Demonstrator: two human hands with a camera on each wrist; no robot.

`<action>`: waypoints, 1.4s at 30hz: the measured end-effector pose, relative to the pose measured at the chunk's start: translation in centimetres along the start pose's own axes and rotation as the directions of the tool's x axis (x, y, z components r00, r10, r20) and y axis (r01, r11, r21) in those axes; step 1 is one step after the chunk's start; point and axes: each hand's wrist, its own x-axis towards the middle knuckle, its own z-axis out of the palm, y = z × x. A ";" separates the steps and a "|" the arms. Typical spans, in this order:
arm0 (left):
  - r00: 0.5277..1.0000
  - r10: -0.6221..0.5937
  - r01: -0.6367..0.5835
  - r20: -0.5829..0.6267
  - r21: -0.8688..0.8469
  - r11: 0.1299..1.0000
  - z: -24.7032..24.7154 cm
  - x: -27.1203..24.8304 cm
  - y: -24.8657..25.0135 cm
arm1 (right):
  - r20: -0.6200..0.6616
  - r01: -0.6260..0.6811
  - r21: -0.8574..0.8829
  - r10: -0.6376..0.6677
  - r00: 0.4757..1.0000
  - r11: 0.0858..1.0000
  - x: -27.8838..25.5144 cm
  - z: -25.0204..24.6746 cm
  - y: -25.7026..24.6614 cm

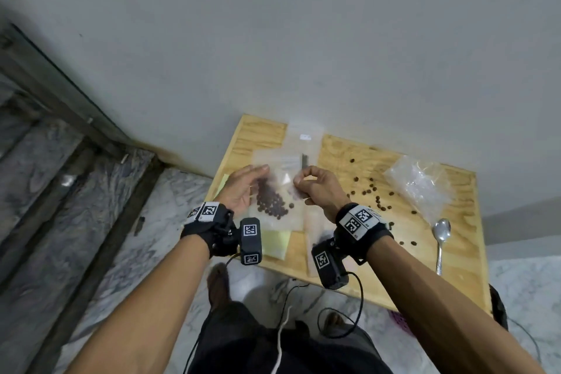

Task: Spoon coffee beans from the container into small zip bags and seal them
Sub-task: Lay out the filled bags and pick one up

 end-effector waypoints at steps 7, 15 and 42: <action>0.966 0.045 -0.084 -0.254 -0.143 0.986 -7.5 -1.7 -1.5 | 0.160 -0.072 -0.084 0.085 0.983 0.994 2.2 7.1 1.1; 0.908 -0.011 -0.062 -0.418 -0.161 0.985 -14.6 -2.4 -2.9 | -0.034 -0.014 -0.477 -0.003 0.999 0.879 6.4 11.0 3.7; 0.943 -0.020 -0.011 -0.333 -0.091 0.996 -12.3 -0.8 -0.4 | 0.026 0.450 -0.459 -0.495 0.869 0.766 5.0 11.7 -1.3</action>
